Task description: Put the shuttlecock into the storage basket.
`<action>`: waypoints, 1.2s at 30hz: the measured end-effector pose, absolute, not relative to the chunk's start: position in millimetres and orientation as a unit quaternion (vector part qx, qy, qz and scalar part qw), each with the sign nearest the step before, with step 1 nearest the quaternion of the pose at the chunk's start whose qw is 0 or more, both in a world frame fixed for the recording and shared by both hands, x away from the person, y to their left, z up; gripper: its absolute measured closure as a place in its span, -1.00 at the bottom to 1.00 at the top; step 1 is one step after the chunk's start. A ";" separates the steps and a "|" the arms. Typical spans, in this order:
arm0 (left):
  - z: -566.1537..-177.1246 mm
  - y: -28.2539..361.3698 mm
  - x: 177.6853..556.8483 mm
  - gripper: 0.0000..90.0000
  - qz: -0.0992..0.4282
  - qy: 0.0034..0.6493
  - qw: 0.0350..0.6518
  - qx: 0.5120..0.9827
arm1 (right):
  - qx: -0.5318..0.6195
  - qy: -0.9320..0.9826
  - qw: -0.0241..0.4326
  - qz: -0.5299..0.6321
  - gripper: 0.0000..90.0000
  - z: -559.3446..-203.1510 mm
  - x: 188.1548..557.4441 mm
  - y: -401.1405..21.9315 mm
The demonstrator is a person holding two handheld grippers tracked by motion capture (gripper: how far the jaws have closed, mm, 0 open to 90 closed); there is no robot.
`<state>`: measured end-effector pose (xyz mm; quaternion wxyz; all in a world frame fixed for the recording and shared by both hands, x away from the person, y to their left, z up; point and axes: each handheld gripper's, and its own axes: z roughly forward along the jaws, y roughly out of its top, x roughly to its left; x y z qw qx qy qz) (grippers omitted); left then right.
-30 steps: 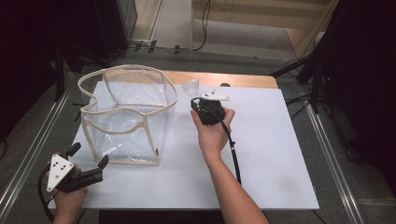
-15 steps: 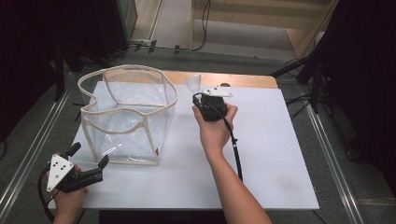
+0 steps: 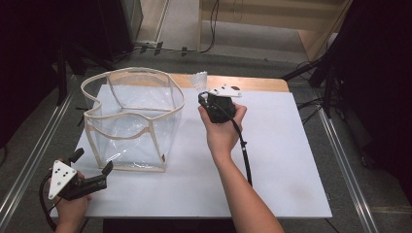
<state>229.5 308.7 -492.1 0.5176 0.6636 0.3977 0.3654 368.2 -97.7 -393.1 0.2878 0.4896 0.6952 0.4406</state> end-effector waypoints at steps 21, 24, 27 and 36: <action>-492.1 308.7 229.5 -0.99 0.365 0.397 0.518 0.664 | 0.468 0.692 0.297 0.462 0.40 -374.5 362.6 -86.4; -492.1 308.6 229.4 -0.99 0.365 0.397 0.518 0.664 | 0.465 0.691 0.298 0.465 0.40 -371.7 361.3 -84.5; -492.1 308.6 229.4 -0.99 0.366 0.397 0.518 0.664 | 0.461 0.692 0.298 0.468 0.40 -369.4 359.9 -82.4; -492.1 308.5 229.4 -0.99 0.366 0.397 0.518 0.664 | 0.450 0.693 0.298 0.478 0.40 -362.7 356.2 -75.9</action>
